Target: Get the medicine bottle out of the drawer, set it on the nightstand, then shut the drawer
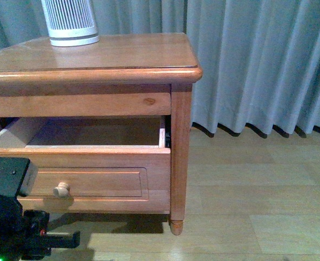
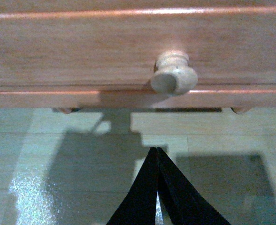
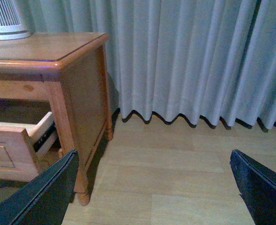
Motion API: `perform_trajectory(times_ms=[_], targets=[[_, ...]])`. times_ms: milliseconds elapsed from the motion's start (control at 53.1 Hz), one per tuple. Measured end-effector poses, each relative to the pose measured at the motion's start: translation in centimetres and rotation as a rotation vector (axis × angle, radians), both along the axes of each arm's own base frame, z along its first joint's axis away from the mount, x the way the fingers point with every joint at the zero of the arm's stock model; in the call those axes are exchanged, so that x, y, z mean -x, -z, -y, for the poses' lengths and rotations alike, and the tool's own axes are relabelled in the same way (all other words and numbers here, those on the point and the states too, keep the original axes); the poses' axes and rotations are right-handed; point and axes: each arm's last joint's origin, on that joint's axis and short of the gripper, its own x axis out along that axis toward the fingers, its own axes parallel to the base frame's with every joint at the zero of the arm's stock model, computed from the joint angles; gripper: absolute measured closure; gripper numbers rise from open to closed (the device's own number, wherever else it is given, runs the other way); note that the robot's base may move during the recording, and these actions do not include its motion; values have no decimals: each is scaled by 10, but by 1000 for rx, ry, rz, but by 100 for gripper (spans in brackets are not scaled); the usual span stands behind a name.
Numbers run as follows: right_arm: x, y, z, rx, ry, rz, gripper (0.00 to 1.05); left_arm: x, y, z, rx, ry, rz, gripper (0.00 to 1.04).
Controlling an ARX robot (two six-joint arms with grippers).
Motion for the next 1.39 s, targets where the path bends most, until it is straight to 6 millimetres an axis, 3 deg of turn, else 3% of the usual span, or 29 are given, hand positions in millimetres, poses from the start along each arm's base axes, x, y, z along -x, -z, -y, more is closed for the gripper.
perform_trajectory(times_ms=[151,377,471,622,754,885,1243,1394], targets=[[0,0,0,0,0,0,7,11,-4,2,2,9,-12,101],[0,0,0,0,0,0,7,22,-29,5,35,43,108,101],[0,0,0,0,0,0,7,29,-53,5,67,85,236,83],[0,0,0,0,0,0,7,41,-82,2,95,88,389,62],[0,0,0,0,0,0,7,70,-122,-4,123,94,563,32],[0,0,0,0,0,0,7,91,-142,-11,130,90,587,6],[0,0,0,0,0,0,7,148,-168,-26,163,48,623,7],[0,0,0,0,0,0,7,150,-169,-26,172,46,630,7]])
